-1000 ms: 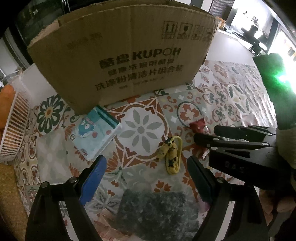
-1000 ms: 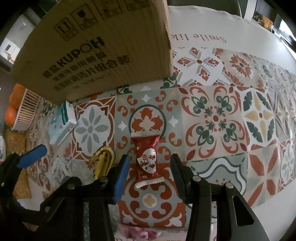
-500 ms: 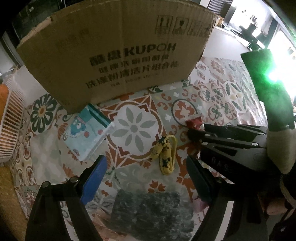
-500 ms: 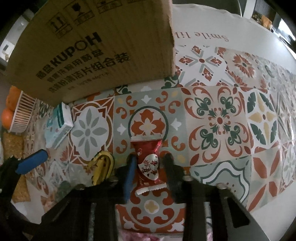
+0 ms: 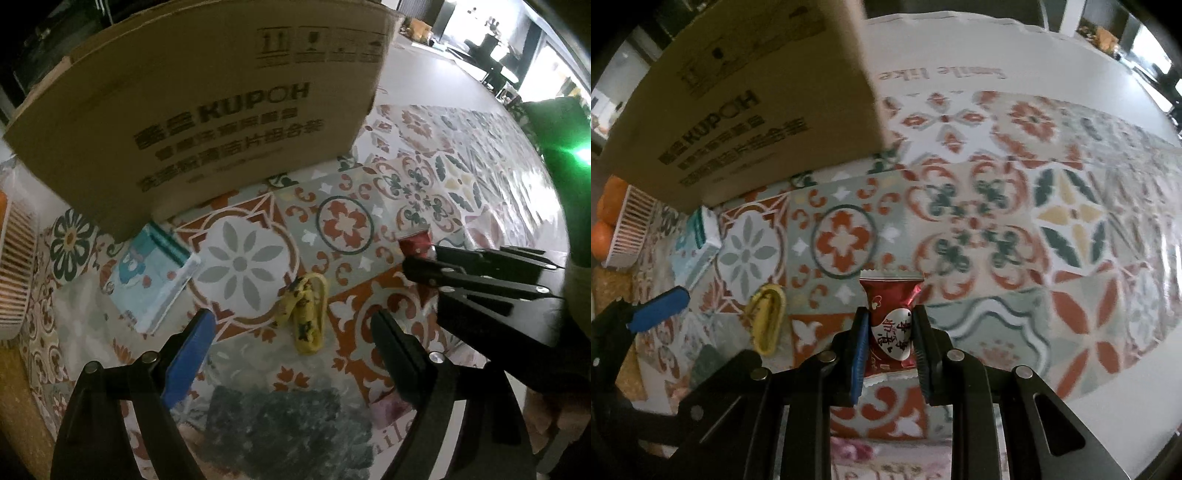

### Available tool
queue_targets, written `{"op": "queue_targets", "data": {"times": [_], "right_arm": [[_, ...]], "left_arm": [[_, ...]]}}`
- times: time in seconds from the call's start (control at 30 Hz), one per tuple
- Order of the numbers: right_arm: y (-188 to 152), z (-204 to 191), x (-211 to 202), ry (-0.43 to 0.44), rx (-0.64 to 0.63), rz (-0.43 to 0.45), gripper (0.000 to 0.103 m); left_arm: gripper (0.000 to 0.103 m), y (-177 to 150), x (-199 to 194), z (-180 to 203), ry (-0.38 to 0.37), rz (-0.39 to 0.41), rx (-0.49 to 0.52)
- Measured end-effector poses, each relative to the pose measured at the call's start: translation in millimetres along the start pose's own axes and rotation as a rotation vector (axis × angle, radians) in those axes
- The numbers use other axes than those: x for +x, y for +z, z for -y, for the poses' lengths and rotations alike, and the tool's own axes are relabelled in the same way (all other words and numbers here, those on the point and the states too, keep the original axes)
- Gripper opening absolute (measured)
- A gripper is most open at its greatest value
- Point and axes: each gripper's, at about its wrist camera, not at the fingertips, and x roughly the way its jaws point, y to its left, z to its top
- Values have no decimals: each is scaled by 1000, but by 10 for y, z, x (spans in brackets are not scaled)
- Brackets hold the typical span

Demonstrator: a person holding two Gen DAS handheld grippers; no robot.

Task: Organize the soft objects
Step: 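Grasp the red candy packet with the right gripper, then grasp the yellow cable with the left gripper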

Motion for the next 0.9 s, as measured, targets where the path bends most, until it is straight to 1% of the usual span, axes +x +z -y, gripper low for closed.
{"op": "queue_targets", "data": {"times": [0.1,0.13,0.23,0.3,0.37,0.43,0.5,0.57,0.6,0.67,0.7,0.9], "right_arm": [[-5,102,-46,-15,7,2,24],[-11,138,-55,-24,9,2,24],[-21,239,-58,-54,14,-3,24],[-19,328,-56,-53,14,-5,24],[-8,378,-50,-45,13,-7,24],[-3,415,-38,-48,17,-8,24],[18,419,-17,-45,19,-10,24],[-50,396,-17,-51,13,-7,24],[-32,310,-36,-56,9,-5,24],[-39,231,-54,-60,4,-2,24],[-32,207,-54,-60,4,-1,24],[-27,96,-91,-81,-11,12,24]], "left_arm": [[80,21,66,67,-19,-7,4],[79,35,96,86,-19,-12,6],[71,59,186,118,-2,-24,16],[65,82,250,134,-9,-37,10],[62,97,306,152,-16,-47,9],[58,118,369,165,-6,-56,6],[52,130,421,177,10,-60,8],[48,147,454,188,25,-55,1],[45,155,467,188,29,-52,-5],[40,161,505,186,14,-57,-17],[34,164,526,185,8,-59,-24],[31,117,508,89,-21,-28,-32]]}}
